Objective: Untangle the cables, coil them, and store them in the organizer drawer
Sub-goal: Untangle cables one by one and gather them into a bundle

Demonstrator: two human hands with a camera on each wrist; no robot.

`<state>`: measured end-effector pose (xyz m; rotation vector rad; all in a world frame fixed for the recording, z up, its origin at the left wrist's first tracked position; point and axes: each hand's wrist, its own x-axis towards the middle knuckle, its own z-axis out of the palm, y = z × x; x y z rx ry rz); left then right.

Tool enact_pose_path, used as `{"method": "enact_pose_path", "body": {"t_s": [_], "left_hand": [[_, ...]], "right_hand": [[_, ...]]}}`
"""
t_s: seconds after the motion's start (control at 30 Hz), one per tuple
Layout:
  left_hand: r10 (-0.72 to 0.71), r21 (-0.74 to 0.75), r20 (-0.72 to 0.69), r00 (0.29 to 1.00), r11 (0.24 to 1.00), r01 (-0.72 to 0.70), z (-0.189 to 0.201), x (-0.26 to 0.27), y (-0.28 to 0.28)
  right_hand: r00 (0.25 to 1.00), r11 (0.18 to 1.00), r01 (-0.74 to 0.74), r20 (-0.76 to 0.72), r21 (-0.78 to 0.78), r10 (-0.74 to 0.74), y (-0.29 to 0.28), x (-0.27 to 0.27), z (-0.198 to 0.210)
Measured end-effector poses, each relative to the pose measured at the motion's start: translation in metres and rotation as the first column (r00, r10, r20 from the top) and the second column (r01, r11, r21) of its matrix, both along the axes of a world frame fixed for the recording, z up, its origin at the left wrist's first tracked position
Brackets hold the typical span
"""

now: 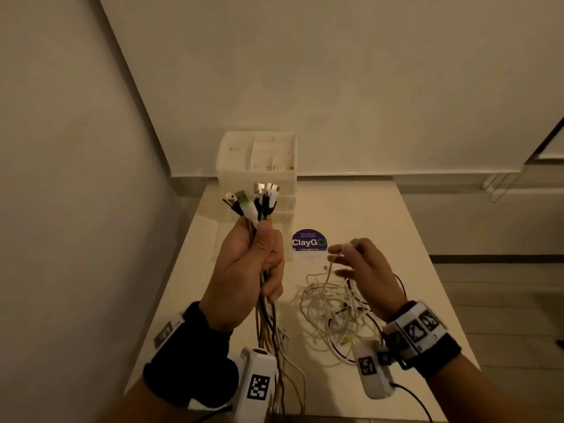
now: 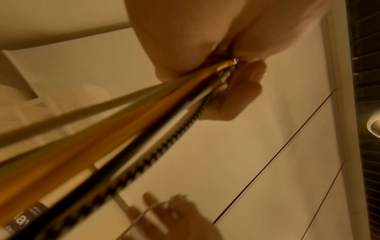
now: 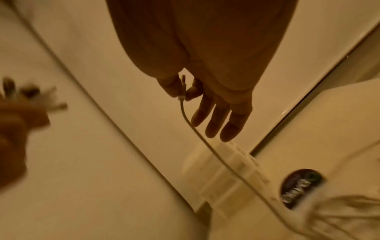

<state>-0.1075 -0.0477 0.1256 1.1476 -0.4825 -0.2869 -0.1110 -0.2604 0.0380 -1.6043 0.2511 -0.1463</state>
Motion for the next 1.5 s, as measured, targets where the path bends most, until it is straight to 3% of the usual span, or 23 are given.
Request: {"method": "enact_pose_path", "body": {"t_s": [0.07,0.2,0.37,0.57,0.67,0.87,1.0,1.2,1.3,1.4,1.5], "left_hand": [[0.031,0.042,-0.001,1.0,0.999,-0.03,0.0,0.005,-0.007],[0.082,0.124,0.004,0.997,0.989,-0.082,0.0,0.022,-0.023],[0.112,0.165,0.032,0.993,0.979,-0.116,0.0,0.035,-0.045],[0.207,0.21,0.102,0.973,0.952,-0.224,0.0,0.036,-0.072],[0.259,0.263,0.105,0.96,0.924,-0.278,-0.004,0.04,-0.078],[0.266,0.329,0.15,0.952,0.895,-0.302,-0.007,0.044,-0.085],[0.304,0.325,0.125,0.944,0.887,-0.329,-0.012,0.057,-0.08],[0.466,0.065,0.075,0.882,0.88,-0.47,-0.001,0.074,-0.065],[0.496,-0.056,0.024,0.868,0.867,-0.495,0.018,0.082,-0.049],[0.51,-0.099,0.076,0.857,0.859,-0.503,0.033,0.084,-0.032],[0.433,0.03,0.159,0.887,0.896,-0.443,0.026,0.078,-0.025]], "right_hand": [[0.996,0.99,0.018,0.083,0.139,-0.029,0.001,0.007,0.032],[0.982,0.994,0.031,0.183,0.102,-0.049,0.007,0.016,0.07],[0.964,0.962,-0.113,0.26,0.25,0.046,0.016,0.011,0.086],[0.939,0.975,0.031,0.327,0.221,-0.104,0.038,0.008,0.079],[0.936,0.988,0.081,0.331,0.135,-0.121,0.035,0.009,0.078],[0.959,0.983,0.048,0.284,-0.179,0.005,0.019,0.013,0.076],[0.959,0.986,-0.102,0.251,-0.13,0.133,0.015,0.011,0.06],[0.911,0.896,-0.338,0.136,-0.288,0.388,0.001,0.011,-0.004],[0.912,0.85,-0.373,0.021,-0.371,0.409,-0.007,0.01,-0.043],[0.923,0.813,-0.378,-0.114,-0.444,0.367,-0.021,0.007,-0.077],[0.955,0.86,-0.289,-0.068,-0.421,0.288,-0.022,0.009,-0.076]]}}
